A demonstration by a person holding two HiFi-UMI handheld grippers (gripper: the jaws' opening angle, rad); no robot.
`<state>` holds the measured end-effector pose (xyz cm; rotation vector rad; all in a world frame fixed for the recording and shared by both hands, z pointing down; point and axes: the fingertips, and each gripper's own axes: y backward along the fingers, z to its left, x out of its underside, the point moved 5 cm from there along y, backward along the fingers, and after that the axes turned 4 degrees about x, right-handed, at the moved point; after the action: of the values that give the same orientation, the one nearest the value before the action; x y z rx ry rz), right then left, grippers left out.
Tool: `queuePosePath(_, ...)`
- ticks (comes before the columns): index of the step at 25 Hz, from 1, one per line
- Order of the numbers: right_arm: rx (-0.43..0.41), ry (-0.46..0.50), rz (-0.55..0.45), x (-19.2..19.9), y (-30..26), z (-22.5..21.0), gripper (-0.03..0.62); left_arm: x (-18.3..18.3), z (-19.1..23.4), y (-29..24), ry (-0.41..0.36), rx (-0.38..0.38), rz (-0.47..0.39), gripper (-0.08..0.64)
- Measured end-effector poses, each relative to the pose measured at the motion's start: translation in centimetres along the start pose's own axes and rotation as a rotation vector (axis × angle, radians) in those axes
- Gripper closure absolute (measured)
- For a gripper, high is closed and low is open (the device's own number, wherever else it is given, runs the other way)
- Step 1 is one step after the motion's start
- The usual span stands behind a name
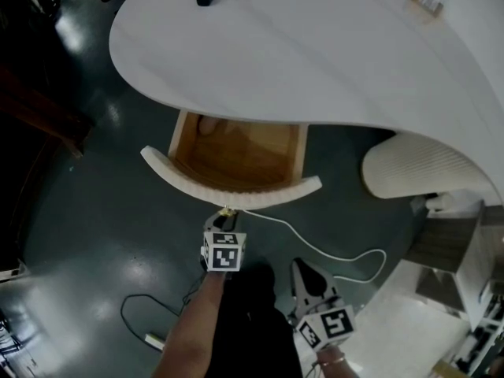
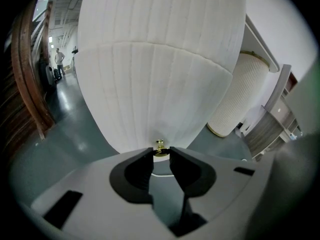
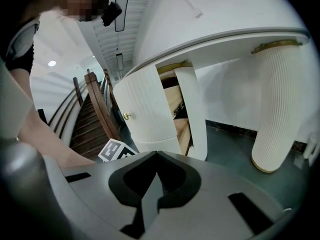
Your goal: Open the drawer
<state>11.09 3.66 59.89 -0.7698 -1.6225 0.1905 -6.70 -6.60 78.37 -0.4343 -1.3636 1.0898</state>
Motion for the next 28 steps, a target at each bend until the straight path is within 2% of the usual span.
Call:
queuePosePath(6,0.0,-0.013,-0.004,-0.4,0.2,-0.1,0.589,0.4,0.0,0.3,0.004,-0.002,0.01,0.46)
queuePosePath(20,-0.008,0.024,0.008,-1.4,0.5,0.5,0.589,2.8,-0.6,1.6,0.015,-0.002,0.046,0.459)
queuePosePath(24,-0.019,0.025,0.0,-2.1,0.6,1.0,0.589,3.3,-0.8,1.9,0.028,0.002,0.076,0.459)
queuePosePath(28,-0.023,0.027,0.013,-2.2,1.2,1.6,0.589,3.6,-1.0,2.7,0.065,0.019,0.143,0.459)
